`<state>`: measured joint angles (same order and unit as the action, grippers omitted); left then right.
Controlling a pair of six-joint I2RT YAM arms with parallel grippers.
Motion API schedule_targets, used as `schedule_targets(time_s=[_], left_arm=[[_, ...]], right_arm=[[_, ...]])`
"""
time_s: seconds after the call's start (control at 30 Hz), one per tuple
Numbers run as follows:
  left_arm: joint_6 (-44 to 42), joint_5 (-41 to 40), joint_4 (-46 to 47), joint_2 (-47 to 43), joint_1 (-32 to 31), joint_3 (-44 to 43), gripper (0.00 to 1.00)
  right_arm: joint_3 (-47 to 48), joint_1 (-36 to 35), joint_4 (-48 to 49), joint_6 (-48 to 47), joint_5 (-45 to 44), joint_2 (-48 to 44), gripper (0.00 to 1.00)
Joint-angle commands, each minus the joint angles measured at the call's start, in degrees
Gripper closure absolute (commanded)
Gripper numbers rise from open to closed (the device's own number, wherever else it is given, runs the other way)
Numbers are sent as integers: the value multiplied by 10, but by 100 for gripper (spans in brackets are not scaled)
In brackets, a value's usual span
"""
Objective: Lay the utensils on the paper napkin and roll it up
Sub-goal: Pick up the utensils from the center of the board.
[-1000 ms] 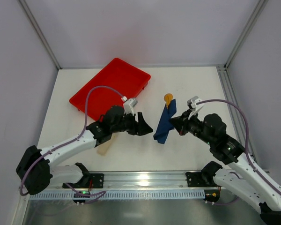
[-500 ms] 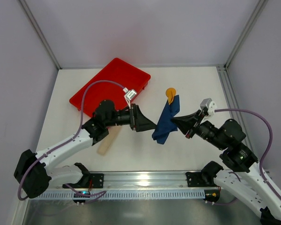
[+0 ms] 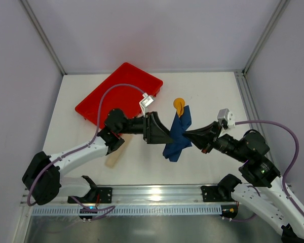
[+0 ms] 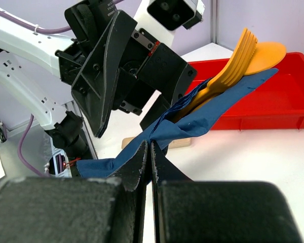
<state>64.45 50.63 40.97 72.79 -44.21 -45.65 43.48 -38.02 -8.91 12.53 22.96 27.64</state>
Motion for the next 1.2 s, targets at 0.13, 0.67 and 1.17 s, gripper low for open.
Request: schedule_targets(time_s=[0.13, 0.67, 1.17], left_arm=[[-12, 20, 10, 33, -40, -51, 32], [26, 34, 79, 81, -40, -59, 48], [73, 44, 160, 113, -40, -61, 86]], right_arm=[[16, 1, 40, 6, 20, -4, 96], [6, 1, 44, -2, 38, 6, 96], [12, 1, 21, -8, 8, 10, 93]])
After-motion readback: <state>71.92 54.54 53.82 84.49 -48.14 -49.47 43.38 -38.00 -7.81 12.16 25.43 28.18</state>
